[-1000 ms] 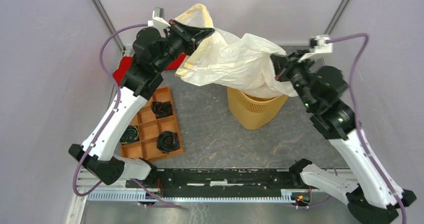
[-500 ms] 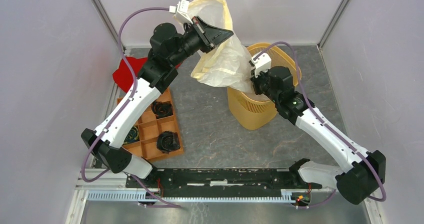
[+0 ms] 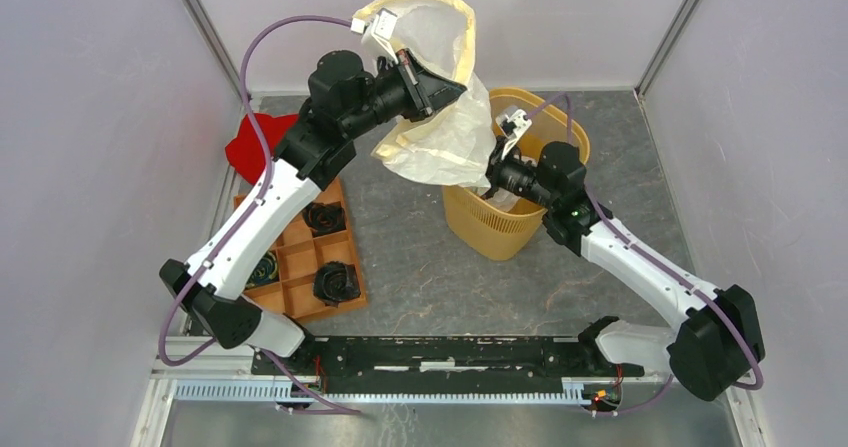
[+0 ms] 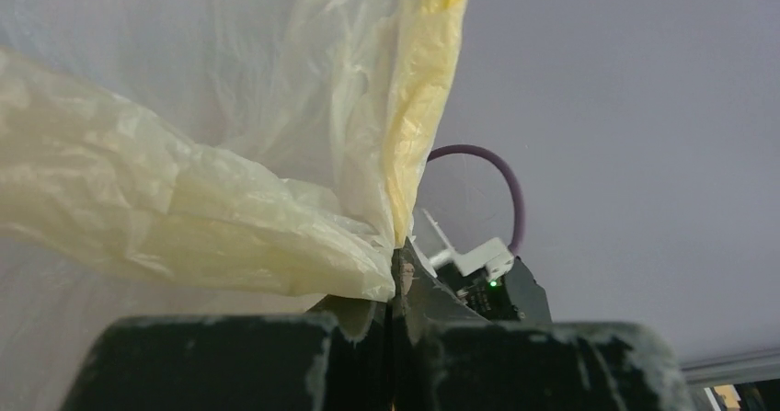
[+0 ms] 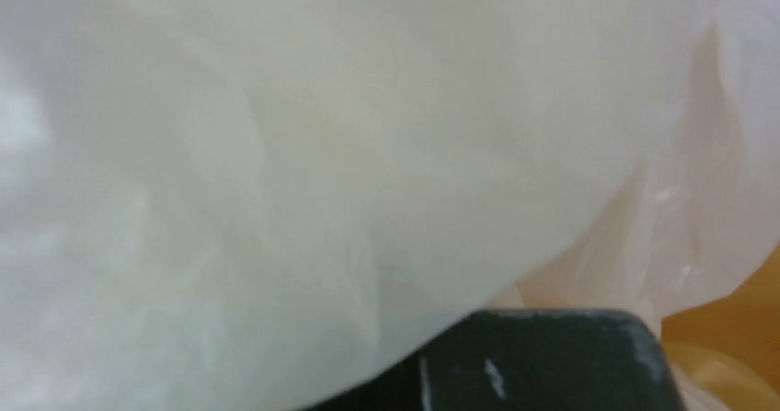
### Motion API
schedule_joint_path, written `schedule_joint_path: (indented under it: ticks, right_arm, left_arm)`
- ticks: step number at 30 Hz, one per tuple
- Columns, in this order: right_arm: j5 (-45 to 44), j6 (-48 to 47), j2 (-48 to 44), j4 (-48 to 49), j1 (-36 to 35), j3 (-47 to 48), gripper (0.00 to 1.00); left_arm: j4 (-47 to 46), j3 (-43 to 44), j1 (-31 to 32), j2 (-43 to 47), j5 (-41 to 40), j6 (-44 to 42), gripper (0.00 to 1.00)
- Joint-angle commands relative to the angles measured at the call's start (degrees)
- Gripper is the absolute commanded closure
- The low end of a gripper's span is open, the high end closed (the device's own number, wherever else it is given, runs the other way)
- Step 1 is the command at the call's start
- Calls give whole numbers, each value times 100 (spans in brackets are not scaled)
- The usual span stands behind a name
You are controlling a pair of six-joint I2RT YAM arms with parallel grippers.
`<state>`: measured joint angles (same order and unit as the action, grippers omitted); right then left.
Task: Put the trash bags into the trash bin
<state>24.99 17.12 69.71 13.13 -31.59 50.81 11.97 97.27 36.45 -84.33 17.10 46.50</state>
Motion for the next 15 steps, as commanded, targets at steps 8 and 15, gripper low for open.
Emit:
schedule_joint_path:
  ticks: [8, 15]
  right_arm:
    - [321, 1610, 217, 706, -919, 5, 88]
    - [-2559, -756, 103, -2999, -886, 1465, 54]
  left_arm:
    - [434, 8, 16, 806, -81, -528, 98]
    - [238, 66, 13, 605, -29, -423, 98]
